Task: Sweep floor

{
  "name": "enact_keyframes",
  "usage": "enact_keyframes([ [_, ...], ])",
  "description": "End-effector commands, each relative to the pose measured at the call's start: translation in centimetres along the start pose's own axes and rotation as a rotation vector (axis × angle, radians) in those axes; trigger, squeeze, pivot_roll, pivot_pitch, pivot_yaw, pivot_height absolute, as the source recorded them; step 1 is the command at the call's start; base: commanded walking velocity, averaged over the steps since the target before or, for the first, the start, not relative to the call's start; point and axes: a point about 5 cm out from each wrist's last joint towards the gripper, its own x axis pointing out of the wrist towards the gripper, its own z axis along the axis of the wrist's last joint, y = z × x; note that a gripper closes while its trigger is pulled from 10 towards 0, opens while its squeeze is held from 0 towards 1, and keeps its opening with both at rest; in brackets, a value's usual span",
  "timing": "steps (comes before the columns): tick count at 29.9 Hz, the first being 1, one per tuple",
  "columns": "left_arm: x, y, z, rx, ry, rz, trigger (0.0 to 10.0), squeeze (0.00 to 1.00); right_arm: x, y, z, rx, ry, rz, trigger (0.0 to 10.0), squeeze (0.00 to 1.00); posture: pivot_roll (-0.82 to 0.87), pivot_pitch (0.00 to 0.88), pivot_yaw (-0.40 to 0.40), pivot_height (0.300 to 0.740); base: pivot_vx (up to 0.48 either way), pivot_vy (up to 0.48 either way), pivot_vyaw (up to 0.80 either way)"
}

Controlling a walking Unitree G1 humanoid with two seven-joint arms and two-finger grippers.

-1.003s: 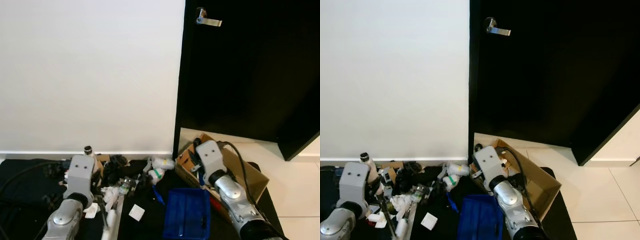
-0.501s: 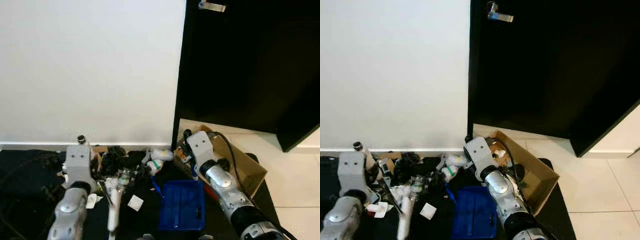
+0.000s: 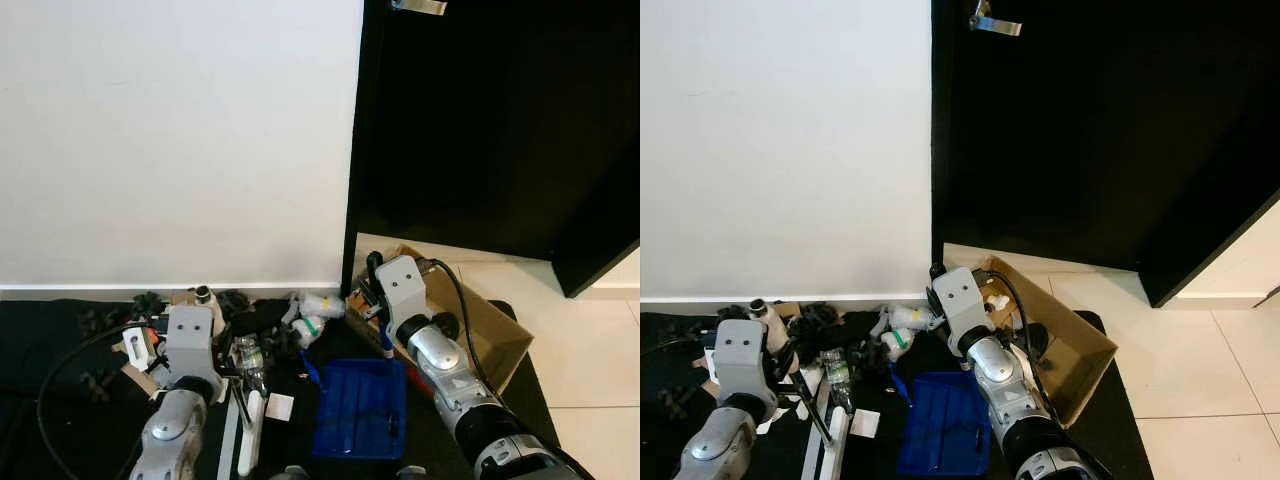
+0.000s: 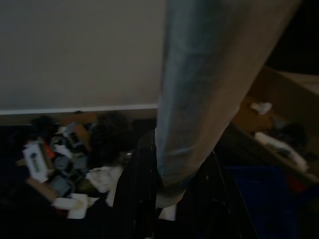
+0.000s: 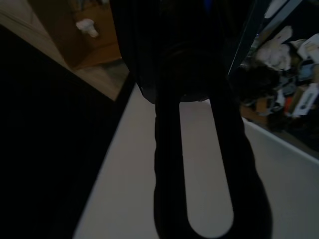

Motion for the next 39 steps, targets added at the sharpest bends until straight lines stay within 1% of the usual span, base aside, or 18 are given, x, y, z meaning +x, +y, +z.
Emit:
enact_keyframes([
  [1, 0.1, -1.7, 0.1, -0.074, -0.005, -0.06, 10.0, 0.0, -0.5, 1.7, -1.7, 0.074, 0.067, 0.056, 10.0, 0.0, 0.13, 0.28, -0.001, 0.74, 0.0, 0.0, 0.0],
  [6, 0.4, -2.8, 1.4, -0.099, -0.047, -0.11, 10.0, 0.0, -0.5, 1.6, -1.8, 0.06, 0.075, 0.057, 10.0, 0.0, 0.14, 0.274, 0.0, 0.74, 0.0, 0.0, 0.0],
  [8, 0.4, -3.9, 2.4, -0.12, -0.071, -0.166, 10.0, 0.0, -0.5, 1.5, -1.7, 0.06, 0.071, 0.052, 10.0, 0.0, 0.14, 0.27, 0.003, 0.74, 0.0, 0.0, 0.0],
  [11, 0.2, -4.3, 2.5, -0.122, -0.067, -0.2, 10.0, 0.0, -0.5, 1.4, -1.7, 0.061, 0.068, 0.049, 10.0, 0.0, 0.14, 0.266, 0.006, 0.74, 0.0, 0.0, 0.0],
  [16, -0.4, -4.4, 2.7, -0.124, -0.059, -0.248, 10.0, 0.0, -0.5, 1.1, -1.7, 0.061, 0.068, 0.042, 10.0, 0.0, 0.14, 0.26, 0.007, 0.74, 0.0, 0.0, 0.0],
  [20, -1.2, -4.0, 3.3, -0.134, -0.058, -0.287, 10.0, 0.0, -0.6, 0.9, -1.8, 0.065, 0.069, 0.037, 10.0, 0.0, 0.14, 0.255, 0.009, 0.74, 0.0, 0.0, 0.0],
  [22, -1.8, -2.7, 4.5, -0.131, -0.076, -0.281, 10.0, 0.0, -0.8, 0.7, -1.9, 0.067, 0.07, 0.032, 10.0, 0.0, 0.15, 0.249, 0.013, 0.74, 0.0, 0.0, 0.0],
  [23, -1.8, -2.7, 4.5, -0.131, -0.076, -0.281, 10.0, 0.0, -0.8, 0.7, -1.9, 0.067, 0.07, 0.032, 10.0, 0.0, 0.15, 0.249, 0.013, 0.74, 0.0, 0.0, 0.0],
  [24, -2.1, -1.9, 5.0, -0.141, -0.081, -0.267, 10.0, 0.0, -0.8, 0.7, -2.0, 0.071, 0.073, 0.028, 10.0, 0.0, 0.16, 0.246, 0.015, 0.74, 0.0, 0.0, 0.0],
  [27, -2.6, -0.1, 6.2, -0.118, -0.095, -0.244, 10.0, 0.0, -0.9, 0.6, -2.2, 0.075, 0.077, 0.023, 10.0, 0.0, 0.16, 0.242, 0.017, 0.74, 0.0, 0.0, 0.0],
  [28, -2.8, 0.5, 6.7, -0.088, -0.109, -0.231, 10.0, 0.0, -0.9, 0.7, -2.2, 0.075, 0.077, 0.023, 10.0, 0.0, 0.16, 0.24, 0.019, 0.74, 0.0, 0.0, 0.0],
  [29, -2.8, 0.5, 6.7, -0.088, -0.109, -0.231, 10.0, 0.0, -0.9, 0.7, -2.2, 0.075, 0.077, 0.023, 10.0, 0.0, 0.16, 0.24, 0.019, 0.74, 0.0, 0.0, 0.0],
  [31, -3.0, 1.7, 7.7, -0.007, -0.132, -0.197, 10.0, 0.0, -0.8, 0.7, -2.1, 0.077, 0.074, 0.021, 10.0, 0.0, 0.16, 0.24, 0.02, 0.74, 0.0, 0.0, 0.0],
  [32, -3.1, 2.6, 8.2, 0.063, -0.146, -0.156, 10.0, 0.0, -0.8, 0.7, -2.1, 0.077, 0.073, 0.02, 10.0, 0.0, 0.16, 0.239, 0.023, 0.74, 0.0, 0.0, 0.0],
  [33, -3.1, 2.6, 8.2, 0.063, -0.146, -0.156, 10.0, 0.0, -0.8, 0.7, -2.1, 0.077, 0.073, 0.02, 10.0, 0.0, 0.16, 0.239, 0.023, 0.74, 0.0, 0.0, 0.0],
  [36, -3.1, 5.3, 9.4, 0.208, -0.172, -0.022, 10.0, 0.0, -0.9, 0.6, -2.2, 0.076, 0.071, 0.017, 10.0, 0.0, 0.17, 0.244, 0.022, 0.74, 0.0, 0.0, 0.0],
  [38, -3.1, 5.3, 9.4, 0.208, -0.172, -0.022, 10.0, 0.0, -0.9, 0.6, -2.2, 0.076, 0.071, 0.017, 10.0, 0.0, 0.17, 0.244, 0.022, 0.74, 0.0, 0.0, 0.0],
  [39, -3.0, 5.8, 9.3, 0.218, -0.169, 0.005, 10.0, 0.0, -1.0, 0.6, -2.2, 0.076, 0.073, 0.017, 10.0, 0.0, 0.17, 0.247, 0.019, 0.74, 0.0, 0.0, 0.0],
])
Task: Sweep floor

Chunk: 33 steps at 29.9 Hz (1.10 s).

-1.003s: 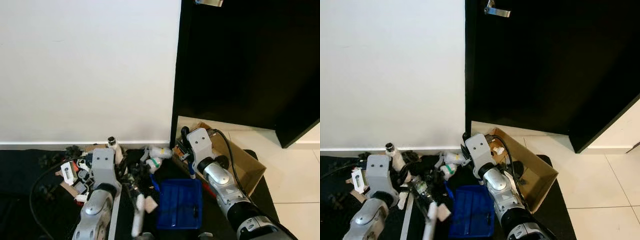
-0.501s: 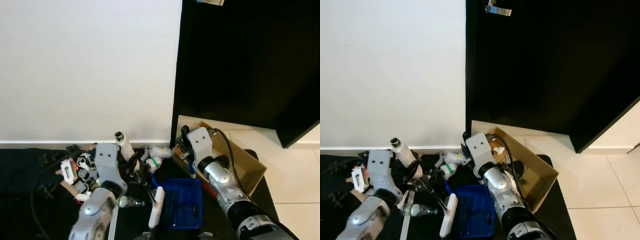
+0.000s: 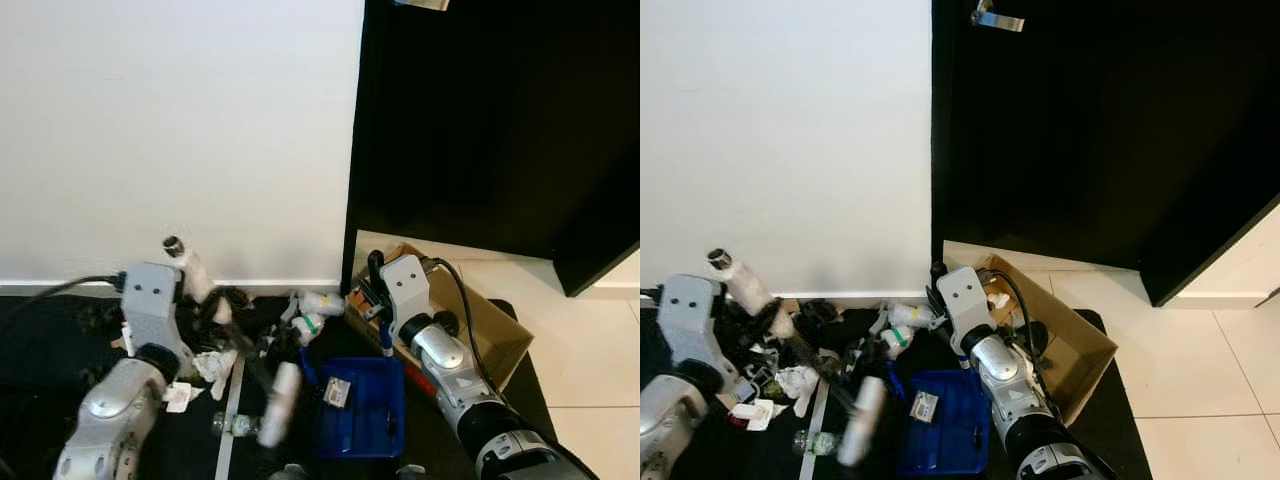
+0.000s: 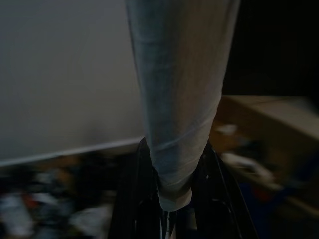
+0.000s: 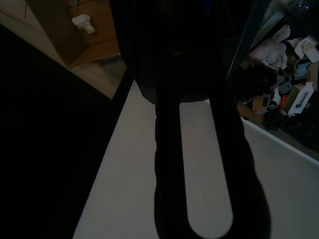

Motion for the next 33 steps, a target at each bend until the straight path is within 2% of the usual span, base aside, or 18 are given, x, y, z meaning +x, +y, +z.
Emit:
enact_keyframes([
  [1, 0.2, 1.3, -0.1, 0.052, -0.011, 0.062, 10.0, 0.0, -0.9, 1.2, -2.1, 0.066, 0.083, 0.028, 10.0, 0.0, 0.17, 0.254, 0.015, 0.74, 0.0, 0.0, 0.0],
  [4, 0.5, 1.3, -0.6, 0.046, 0.002, 0.066, 10.0, 0.0, -0.9, 1.2, -2.1, 0.065, 0.083, 0.031, 10.0, 0.0, 0.16, 0.259, 0.016, 0.74, 0.0, 0.0, 0.0],
  [6, 1.5, 0.3, -2.6, 0.032, 0.052, 0.055, 10.0, 0.0, -0.8, 1.4, -2.0, 0.059, 0.08, 0.037, 10.0, 0.0, 0.15, 0.267, 0.014, 0.74, 0.0, 0.0, 0.0],
  [8, 1.5, 0.3, -2.6, 0.032, 0.052, 0.055, 10.0, 0.0, -0.8, 1.4, -2.0, 0.059, 0.08, 0.037, 10.0, 0.0, 0.15, 0.267, 0.014, 0.74, 0.0, 0.0, 0.0],
  [9, 2.1, -0.2, -4.7, 0.052, 0.116, 0.068, 10.0, 0.0, -0.8, 1.5, -1.9, 0.055, 0.076, 0.038, 10.0, 0.0, 0.14, 0.27, 0.018, 0.74, 0.0, 0.0, 0.0],
  [10, 2.1, -0.2, -5.3, 0.077, 0.138, 0.078, 10.0, 0.0, -0.8, 1.4, -1.9, 0.055, 0.073, 0.037, 10.0, 0.0, 0.13, 0.272, 0.021, 0.74, 0.0, 0.0, 0.0],
  [14, 1.4, 0.5, -6.8, 0.156, 0.188, 0.124, 10.0, 0.0, -1.1, 1.0, -1.9, 0.054, 0.067, 0.021, 10.0, 0.0, 0.12, 0.277, 0.026, 0.74, 0.0, 0.0, 0.0],
  [19, 0.5, 1.0, -7.9, 0.179, 0.212, 0.133, 10.0, 0.0, -1.4, 0.7, -2.1, 0.051, 0.069, 0.013, 10.0, 0.0, 0.12, 0.279, 0.024, 0.74, 0.0, 0.0, 0.0],
  [21, 0.2, 0.8, -8.5, 0.134, 0.221, 0.138, 10.0, 0.0, -1.5, 0.6, -2.2, 0.049, 0.073, 0.013, 10.0, 0.0, 0.12, 0.28, 0.02, 0.74, 0.0, 0.0, 0.0],
  [24, 0.5, -0.7, -9.0, -0.021, 0.219, 0.135, 10.0, 0.0, -1.4, 0.9, -2.2, 0.048, 0.075, 0.021, 10.0, 0.0, 0.12, 0.279, 0.013, 0.74, 0.0, 0.0, 0.0],
  [25, 0.5, -0.7, -9.0, -0.021, 0.219, 0.135, 10.0, 0.0, -1.4, 0.9, -2.2, 0.048, 0.075, 0.021, 10.0, 0.0, 0.12, 0.279, 0.013, 0.74, 0.0, 0.0, 0.0],
  [26, 1.0, -2.4, -8.6, -0.09, 0.2, 0.099, 10.0, 0.0, -1.1, 1.0, -1.9, 0.049, 0.069, 0.027, 10.0, 0.0, 0.12, 0.279, 0.01, 0.74, 0.0, 0.0, 0.0],
  [28, 1.1, -2.9, -8.5, -0.105, 0.192, 0.089, 10.0, 0.0, -1.0, 1.1, -1.8, 0.05, 0.067, 0.029, 10.0, 0.0, 0.12, 0.279, 0.01, 0.74, 0.0, 0.0, 0.0],
  [32, 1.8, -5.1, -7.5, -0.172, 0.151, 0.061, 10.0, 0.0, -0.8, 1.2, -1.6, 0.05, 0.062, 0.032, 10.0, 0.0, 0.13, 0.275, 0.011, 0.74, 0.0, 0.0, 0.0],
  [33, 1.8, -5.1, -7.5, -0.172, 0.151, 0.061, 10.0, 0.0, -0.8, 1.2, -1.6, 0.05, 0.062, 0.032, 10.0, 0.0, 0.13, 0.275, 0.011, 0.74, 0.0, 0.0, 0.0],
])
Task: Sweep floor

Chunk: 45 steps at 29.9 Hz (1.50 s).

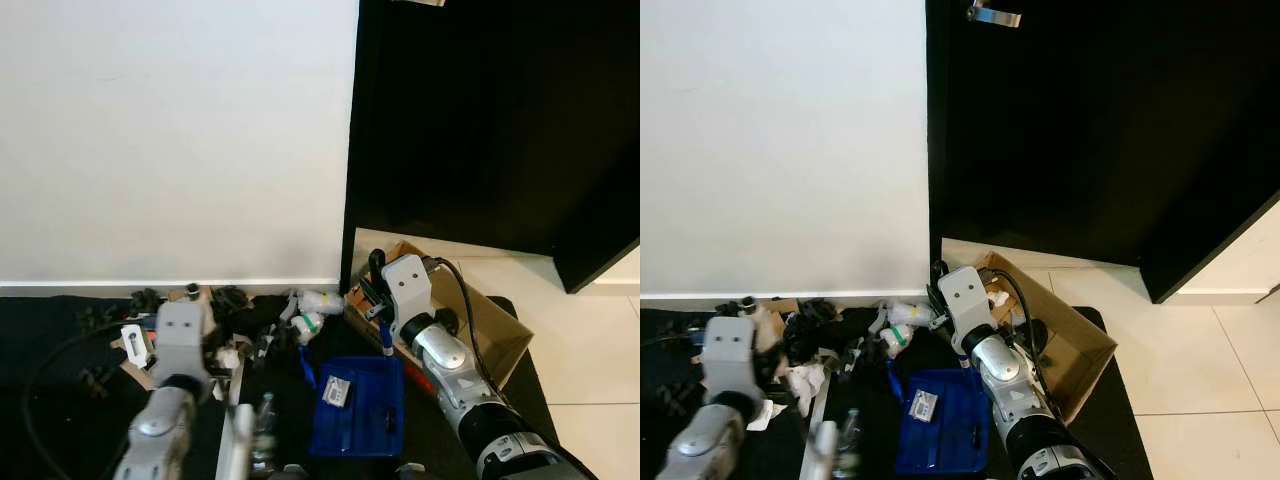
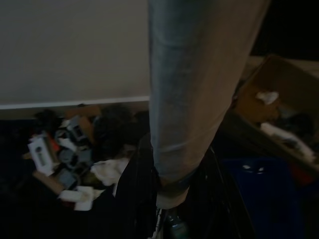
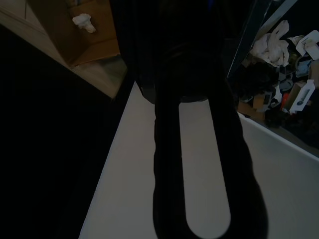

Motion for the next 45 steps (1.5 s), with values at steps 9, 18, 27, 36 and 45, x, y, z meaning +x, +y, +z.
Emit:
enact_keyframes([
  [9, 0.1, -5.2, 3.5, -0.183, -0.073, -0.262, 10.0, 0.0, -1.0, 1.1, -2.0, 0.056, 0.085, 0.025, 10.0, 0.0, 0.13, 0.269, 0.021, 0.74, 0.0, 0.0, 0.0],
  [18, 0.2, -6.3, 4.3, -0.234, -0.07, -0.291, 10.0, 0.0, -0.9, 1.2, -1.9, 0.061, 0.078, 0.02, 10.0, 0.0, 0.13, 0.267, 0.025, 0.74, 0.0, 0.0, 0.0],
  [27, 0.0, -5.8, 5.3, -0.258, -0.079, -0.284, 10.0, 0.0, -0.8, 0.6, -1.7, 0.089, 0.063, -0.009, 10.0, 0.0, 0.13, 0.26, 0.025, 0.74, 0.0, 0.0, 0.0],
  [36, -0.8, -2.8, 11.8, -0.193, -0.278, -0.288, 10.0, 0.0, -1.2, -0.4, -1.3, 0.111, 0.031, -0.05, 10.0, 0.0, 0.13, 0.243, 0.033, 0.74, 0.0, 0.0, 0.0],
  [45, -2.5, 1.2, 18.0, -0.139, -0.44, -0.286, 10.0, 0.0, -1.7, -0.9, -1.5, 0.127, 0.02, -0.082, 10.0, 0.0, 0.14, 0.227, 0.042, 0.74, 0.0, 0.0, 0.0],
])
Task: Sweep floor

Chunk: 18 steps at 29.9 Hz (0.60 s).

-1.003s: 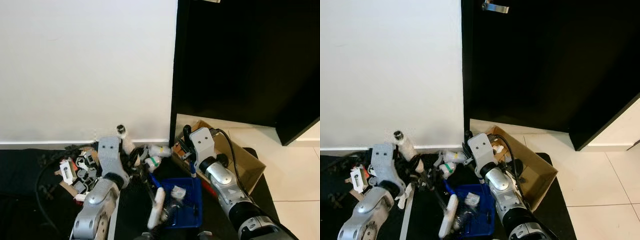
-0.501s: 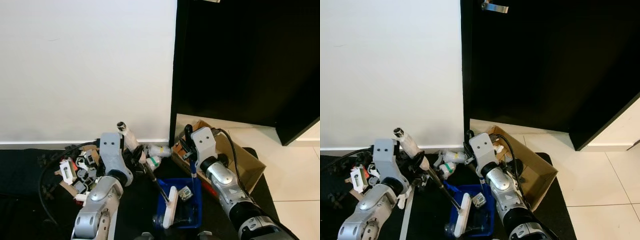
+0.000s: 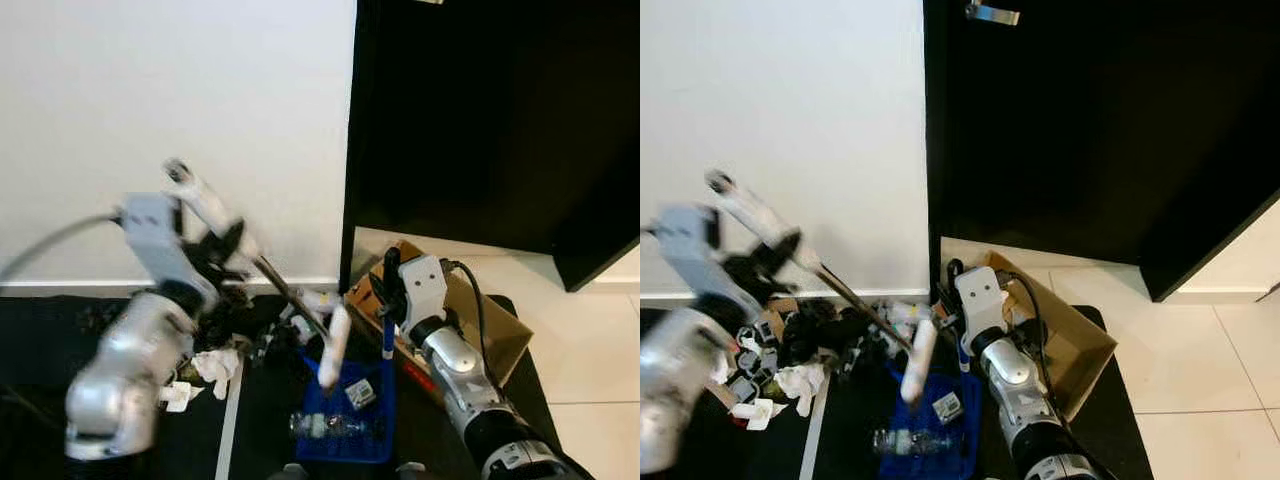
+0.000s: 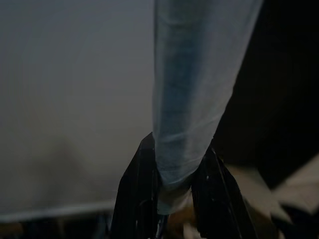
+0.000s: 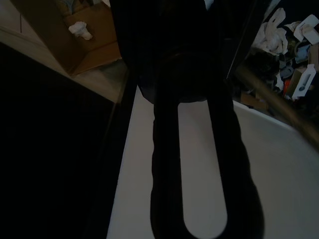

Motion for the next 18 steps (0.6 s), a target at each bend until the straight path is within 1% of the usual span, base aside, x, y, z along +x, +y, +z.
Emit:
enact_keyframes([
  [1, -0.6, 1.4, 1.8, 0.07, -0.031, 0.03, 10.0, 0.0, -0.8, 0.2, -1.0, 0.043, 0.034, -0.011, 10.0, 0.0, 0.14, 0.22, 0.044, 0.74, 0.0, 0.0, 0.0],
  [3, -1.0, 3.7, 2.7, 0.179, -0.038, 0.146, 10.0, 0.0, -0.8, 0.0, -0.4, 0.045, 0.001, -0.02, 10.0, 0.0, 0.14, 0.215, 0.045, 0.74, 0.0, 0.0, 0.0],
  [4, -1.2, 4.3, 2.9, 0.204, -0.035, 0.18, 10.0, 0.0, -0.8, 0.0, -0.2, 0.047, -0.009, -0.023, 10.0, 0.0, 0.14, 0.213, 0.045, 0.74, 0.0, 0.0, 0.0],
  [5, -1.4, 5.2, 3.0, 0.261, -0.03, 0.235, 10.0, 0.0, -0.8, -0.1, 0.0, 0.048, -0.023, -0.027, 10.0, 0.0, 0.14, 0.21, 0.045, 0.74, 0.0, 0.0, 0.0],
  [6, -1.4, 5.2, 3.0, 0.261, -0.03, 0.235, 10.0, 0.0, -0.8, -0.1, 0.0, 0.048, -0.023, -0.027, 10.0, 0.0, 0.14, 0.21, 0.045, 0.74, 0.0, 0.0, 0.0],
  [7, -2.0, 6.9, 3.0, 0.35, -0.009, 0.334, 10.0, 0.0, -0.9, -0.5, 0.9, 0.048, -0.065, -0.037, 10.0, 0.0, 0.14, 0.204, 0.046, 0.74, 0.0, 0.0, 0.0],
  [8, -2.0, 6.9, 3.0, 0.35, -0.009, 0.334, 10.0, 0.0, -0.9, -0.5, 0.9, 0.048, -0.065, -0.037, 10.0, 0.0, 0.14, 0.204, 0.046, 0.74, 0.0, 0.0, 0.0],
  [9, -2.4, 7.4, 2.8, 0.384, 0.007, 0.359, 10.0, 0.0, -1.0, -0.7, 1.4, 0.044, -0.089, -0.045, 10.0, 0.0, 0.14, 0.202, 0.047, 0.74, 0.0, 0.0, 0.0],
  [10, -2.4, 7.4, 2.8, 0.384, 0.007, 0.359, 10.0, 0.0, -1.0, -0.7, 1.4, 0.044, -0.089, -0.045, 10.0, 0.0, 0.14, 0.202, 0.047, 0.74, 0.0, 0.0, 0.0],
  [13, -3.4, 8.1, 1.1, 0.379, 0.081, 0.386, 10.0, 0.0, -1.5, -2.0, 3.3, 0.021, -0.17, -0.097, 10.0, 0.0, 0.12, 0.194, 0.053, 0.74, 0.0, 0.0, 0.0],
  [14, -3.4, 8.1, 1.1, 0.379, 0.081, 0.386, 10.0, 0.0, -1.5, -2.0, 3.3, 0.021, -0.17, -0.097, 10.0, 0.0, 0.12, 0.194, 0.053, 0.74, 0.0, 0.0, 0.0],
  [16, -3.7, 8.2, -0.4, 0.36, 0.127, 0.394, 10.0, 0.0, -1.8, -3.0, 4.7, -0.011, -0.221, -0.142, 10.0, 0.0, 0.11, 0.186, 0.059, 0.74, 0.0, 0.0, 0.0],
  [18, -4.0, 7.7, -2.2, 0.332, 0.179, 0.374, 10.0, 0.0, -2.1, -4.0, 6.1, -0.038, -0.269, -0.188, 10.0, 0.0, 0.11, 0.18, 0.064, 0.74, 0.0, 0.0, 0.0],
])
